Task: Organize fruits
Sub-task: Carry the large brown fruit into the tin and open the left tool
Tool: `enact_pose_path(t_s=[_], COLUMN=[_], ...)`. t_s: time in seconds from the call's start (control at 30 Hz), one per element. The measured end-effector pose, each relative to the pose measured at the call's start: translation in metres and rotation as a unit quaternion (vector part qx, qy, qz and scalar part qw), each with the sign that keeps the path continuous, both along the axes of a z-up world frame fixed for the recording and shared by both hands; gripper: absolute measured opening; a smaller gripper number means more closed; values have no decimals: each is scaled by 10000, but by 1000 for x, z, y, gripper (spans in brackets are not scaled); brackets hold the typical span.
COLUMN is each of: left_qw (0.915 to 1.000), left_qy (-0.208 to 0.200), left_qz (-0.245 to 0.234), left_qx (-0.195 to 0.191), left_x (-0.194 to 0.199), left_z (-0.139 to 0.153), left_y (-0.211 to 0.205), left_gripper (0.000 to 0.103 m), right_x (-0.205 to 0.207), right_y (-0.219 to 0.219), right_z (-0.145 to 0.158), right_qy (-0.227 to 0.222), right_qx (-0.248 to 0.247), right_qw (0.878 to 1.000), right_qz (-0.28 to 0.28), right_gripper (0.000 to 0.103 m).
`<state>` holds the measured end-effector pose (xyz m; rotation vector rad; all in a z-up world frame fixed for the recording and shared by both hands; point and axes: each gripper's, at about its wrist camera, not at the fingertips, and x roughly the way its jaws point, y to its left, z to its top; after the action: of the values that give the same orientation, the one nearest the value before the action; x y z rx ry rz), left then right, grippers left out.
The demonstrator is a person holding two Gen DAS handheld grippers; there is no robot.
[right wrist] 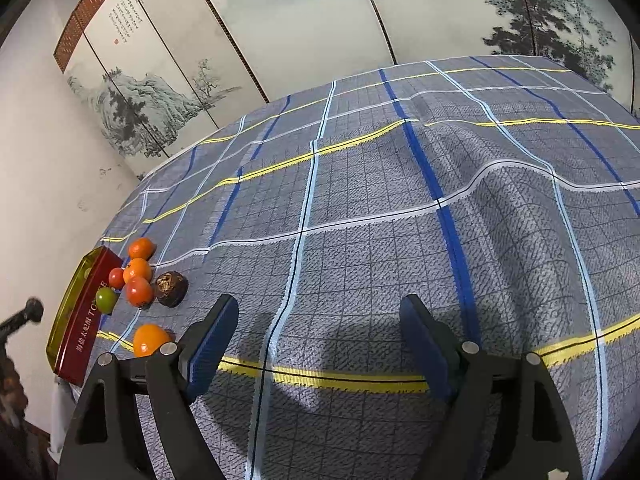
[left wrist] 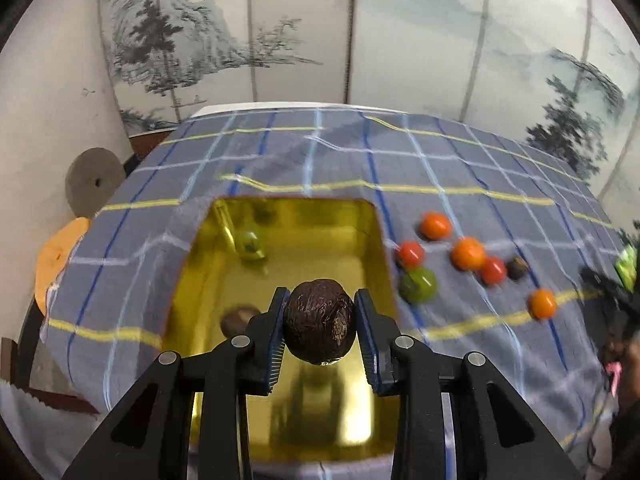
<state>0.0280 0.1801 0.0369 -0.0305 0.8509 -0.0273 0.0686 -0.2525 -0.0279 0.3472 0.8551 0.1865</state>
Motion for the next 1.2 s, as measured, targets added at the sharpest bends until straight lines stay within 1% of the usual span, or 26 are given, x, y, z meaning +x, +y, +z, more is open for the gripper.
enact_pose_path(t_s=[0.17,0.27,0.43,0.63,0.83,1.2], left_qw=[9989,9980,9979,9957,9958,9940], left_qy=[228,363,539,857,853,980], left_qz=[245,347,323,347,295,419], left_qx=[-331,-389,-169,-106,119,244], left_x=[45,64,87,109,122,135], left_z=[-16,-28,-44,-58,-60,-70], left_y=[18,22,17,12,5,8], left_gripper=[34,34,34,34,34,34], right_x=[0,0,0,0,0,0], right_y=[0,0,1,1,1,1], right_z=[0,0,0,0,0,1], right_qy=[1,2,4,4,6,8], right_qx=[-5,-4,-13,-8,-10,-14], right_qw=[10000,10000,10000,10000,10000,10000], right_qz=[-2,0,0,-1,1,0], right_gripper=[81,81,82,82,82,83])
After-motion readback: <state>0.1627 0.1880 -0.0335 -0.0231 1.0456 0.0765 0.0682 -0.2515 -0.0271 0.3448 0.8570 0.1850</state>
